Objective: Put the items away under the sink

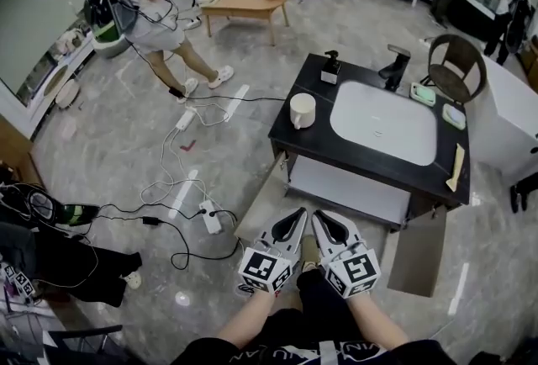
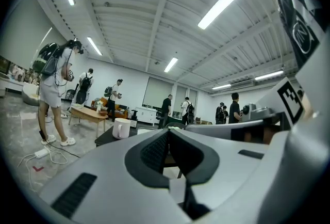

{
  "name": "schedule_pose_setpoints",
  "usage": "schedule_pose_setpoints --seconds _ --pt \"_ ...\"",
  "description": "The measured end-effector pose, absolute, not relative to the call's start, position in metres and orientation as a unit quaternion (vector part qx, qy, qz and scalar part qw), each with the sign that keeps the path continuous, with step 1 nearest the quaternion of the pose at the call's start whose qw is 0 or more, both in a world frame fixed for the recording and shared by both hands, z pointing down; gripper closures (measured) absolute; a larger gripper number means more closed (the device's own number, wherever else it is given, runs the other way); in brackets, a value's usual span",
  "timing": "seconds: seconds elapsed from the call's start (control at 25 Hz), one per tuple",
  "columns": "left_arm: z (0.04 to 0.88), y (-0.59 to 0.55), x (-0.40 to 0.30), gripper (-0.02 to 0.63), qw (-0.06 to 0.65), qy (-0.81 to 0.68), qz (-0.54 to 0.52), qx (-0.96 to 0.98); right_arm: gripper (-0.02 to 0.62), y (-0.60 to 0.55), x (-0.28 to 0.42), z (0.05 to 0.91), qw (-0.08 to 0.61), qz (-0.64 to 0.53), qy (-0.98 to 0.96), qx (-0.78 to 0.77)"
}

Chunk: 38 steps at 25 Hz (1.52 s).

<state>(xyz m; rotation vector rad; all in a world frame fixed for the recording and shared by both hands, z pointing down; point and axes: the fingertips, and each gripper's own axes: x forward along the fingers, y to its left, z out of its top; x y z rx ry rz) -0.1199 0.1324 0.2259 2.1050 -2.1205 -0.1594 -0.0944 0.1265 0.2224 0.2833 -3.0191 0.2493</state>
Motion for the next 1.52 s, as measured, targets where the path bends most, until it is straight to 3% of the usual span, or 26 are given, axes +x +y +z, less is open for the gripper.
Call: schedule_pose_setpoints --seconds 0.68,1.44,1.52 --pt "0.235 0.009 -0.241 0.598 0.097 -0.729 -0.054 0.676 0.557 0.005 -0.224 0.226 0.067 0.082 -0.994 0.040" --pt "0.280 -0.065 -0.290 0.595 0.142 -0.744 -0.054 0.650 0.555 -0.071 -0.268 0.260 0.108 0.106 -0.988 0.033" --pt "0.285 -0.070 -0.294 0.539 0.145 -0.748 -0.049 0.646 0.555 -0.077 -0.269 0.263 0.111 0.109 -0.987 0.034"
